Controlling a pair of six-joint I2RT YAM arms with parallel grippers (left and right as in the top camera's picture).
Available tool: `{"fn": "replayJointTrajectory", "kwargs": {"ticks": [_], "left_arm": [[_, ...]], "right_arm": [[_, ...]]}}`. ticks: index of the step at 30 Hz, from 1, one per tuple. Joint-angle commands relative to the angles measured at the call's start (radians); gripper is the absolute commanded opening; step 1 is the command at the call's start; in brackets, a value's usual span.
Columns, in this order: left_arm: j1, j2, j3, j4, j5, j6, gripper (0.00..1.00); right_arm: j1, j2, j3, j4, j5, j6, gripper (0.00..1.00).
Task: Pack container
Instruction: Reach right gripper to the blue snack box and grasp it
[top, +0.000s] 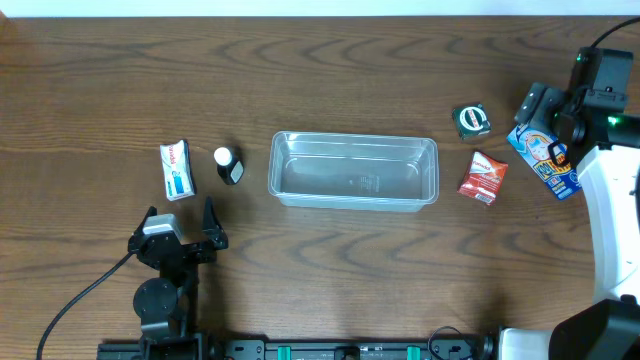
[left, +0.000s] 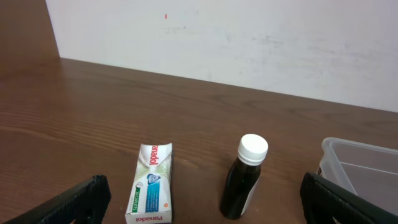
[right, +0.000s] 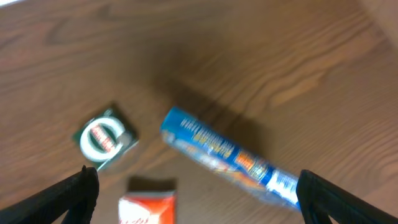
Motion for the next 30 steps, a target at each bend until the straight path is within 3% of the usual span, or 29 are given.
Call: {"fn": "replayJointTrajectory", "kwargs": {"ticks": [1,8,14,24,30], "left_arm": [[0.002,-0.006,-0.015,-0.037,0.003,0.017,0.98],[0.002,-0.006,-0.015,-0.037,0.003,0.017,0.98],[0.002,-0.006,-0.015,-0.037,0.003,0.017,0.98],[0.002,-0.006,-0.015,-0.037,0.003,0.017,0.98],[0.002,-0.006,-0.015,-0.037,0.003,0.017,0.98]], "right_arm": [[-0.02,0.031,0.011,0.039,0.091,-0.147,0.97],[-0.066,0.098,0.011,0.03,0.036,-0.365,0.99],[-0.103,0.154,0.011,-0.037,-0.091,-0.377,0.99],[-0.129,0.242,0.011,-0.017,-0.099,-0.409,0.99],[-0.151,0.328,0.011,-0.009,-0.121,-0.409,0.88]]}}
